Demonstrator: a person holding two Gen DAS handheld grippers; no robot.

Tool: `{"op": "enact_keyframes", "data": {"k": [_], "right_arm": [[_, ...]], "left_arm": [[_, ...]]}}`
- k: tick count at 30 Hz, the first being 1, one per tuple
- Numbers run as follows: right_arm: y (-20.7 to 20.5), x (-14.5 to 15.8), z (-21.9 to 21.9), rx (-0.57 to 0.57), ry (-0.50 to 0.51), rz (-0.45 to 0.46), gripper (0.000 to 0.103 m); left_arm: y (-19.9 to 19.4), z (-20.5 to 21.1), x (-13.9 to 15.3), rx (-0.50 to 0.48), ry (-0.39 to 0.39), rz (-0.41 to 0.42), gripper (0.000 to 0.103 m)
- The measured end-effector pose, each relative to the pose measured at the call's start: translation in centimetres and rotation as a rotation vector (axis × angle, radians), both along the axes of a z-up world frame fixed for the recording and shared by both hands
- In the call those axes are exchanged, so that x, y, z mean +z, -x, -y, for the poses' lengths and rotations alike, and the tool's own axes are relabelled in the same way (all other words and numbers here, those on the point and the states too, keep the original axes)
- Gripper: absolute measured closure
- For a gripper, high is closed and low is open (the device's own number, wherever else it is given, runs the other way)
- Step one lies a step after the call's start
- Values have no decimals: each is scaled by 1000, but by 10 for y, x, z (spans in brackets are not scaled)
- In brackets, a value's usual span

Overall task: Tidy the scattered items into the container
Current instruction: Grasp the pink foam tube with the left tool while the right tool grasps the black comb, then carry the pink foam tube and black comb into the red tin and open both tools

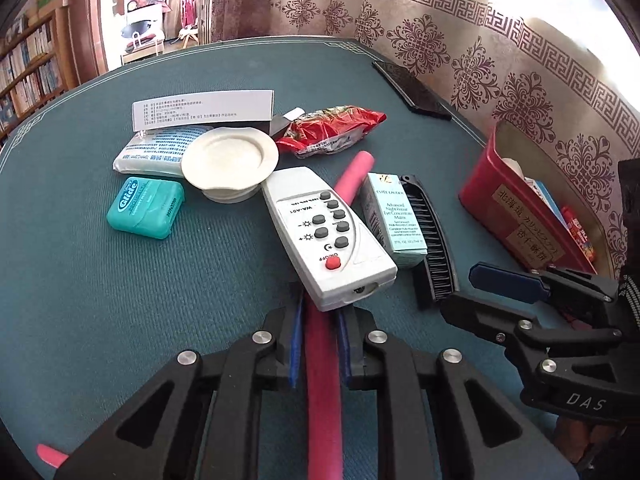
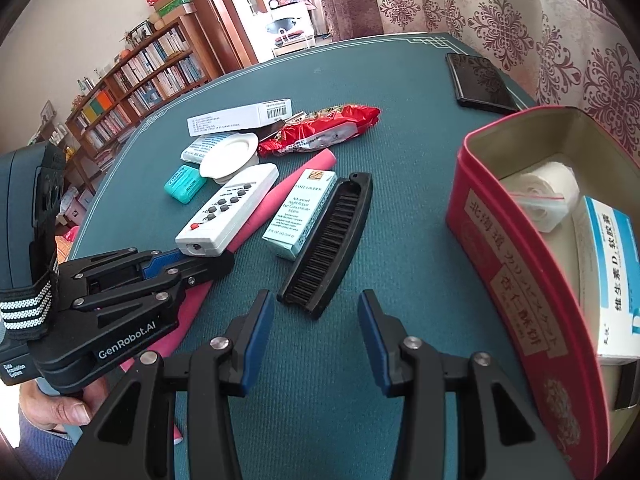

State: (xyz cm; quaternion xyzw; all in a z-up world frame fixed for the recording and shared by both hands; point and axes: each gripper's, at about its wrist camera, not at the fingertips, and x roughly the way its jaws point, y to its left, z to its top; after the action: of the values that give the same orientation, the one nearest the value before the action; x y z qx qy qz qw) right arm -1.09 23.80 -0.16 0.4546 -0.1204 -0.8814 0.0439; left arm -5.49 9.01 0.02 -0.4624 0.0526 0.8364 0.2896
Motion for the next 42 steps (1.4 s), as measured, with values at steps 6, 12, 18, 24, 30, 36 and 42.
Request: {"op": "enact_keyframes", "data": {"k": [6,12,18,24,30,36,42], "right_arm": [[10,-2,2,-1,-9,9,55],[24,-5,8,-14,-53,21,55],[36,-9,15,-30,-154,2,21],[24,-9,21,-21,-254,-22,50],[9,-5,3,-22,-144,-25,75],[-15,20,-2,-14,-57,-98,75],[-40,54,-6,-36,-70,-203,75]], "left_arm": [[-9,22,30,41,-112,-33,87],[-22,39,54,43,-177,-56,87],[-26,46,59,52,-188,-62,87],[-24,51,57,78,-195,-51,87],[-26,49,58,79,-194,-48,87],[-30,44,66,66,-196,-60,87],[-36,30,78,29,-199,-82,87]]}}
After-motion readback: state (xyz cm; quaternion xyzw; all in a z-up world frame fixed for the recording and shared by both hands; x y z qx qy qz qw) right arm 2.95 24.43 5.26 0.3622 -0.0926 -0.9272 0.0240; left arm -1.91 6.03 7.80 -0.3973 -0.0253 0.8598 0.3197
